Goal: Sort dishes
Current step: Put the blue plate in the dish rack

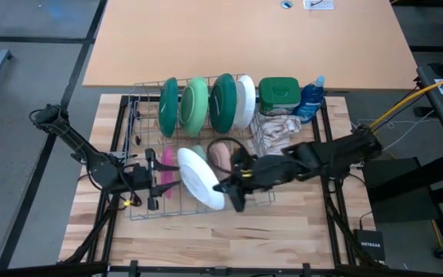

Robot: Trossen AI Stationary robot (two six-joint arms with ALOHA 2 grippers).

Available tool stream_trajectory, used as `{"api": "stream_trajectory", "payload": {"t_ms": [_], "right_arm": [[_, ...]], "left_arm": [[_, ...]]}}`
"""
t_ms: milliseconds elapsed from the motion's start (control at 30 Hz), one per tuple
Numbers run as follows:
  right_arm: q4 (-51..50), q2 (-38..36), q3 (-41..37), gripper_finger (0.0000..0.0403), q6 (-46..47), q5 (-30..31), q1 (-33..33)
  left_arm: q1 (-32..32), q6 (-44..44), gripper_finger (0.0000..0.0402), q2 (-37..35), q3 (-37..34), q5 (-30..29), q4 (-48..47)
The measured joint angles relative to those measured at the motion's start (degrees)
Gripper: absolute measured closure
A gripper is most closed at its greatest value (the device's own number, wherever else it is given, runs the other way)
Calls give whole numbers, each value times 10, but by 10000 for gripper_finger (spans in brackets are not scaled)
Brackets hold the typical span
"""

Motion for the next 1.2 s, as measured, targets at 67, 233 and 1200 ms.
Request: {"api": "stream_trajectory", "payload": {"t_ms": [67,233,1200], "right_arm": [[16,14,0,391,-5,-14,-12],[36,42,0,391,-14,-41,-38],[102,119,0,391,47,1,-86]], "left_arm": [[0,29,218,0,0,0,23],[-7,89,218,-10,0,0,62],[-76,172,218,-74,0,0,59]]}}
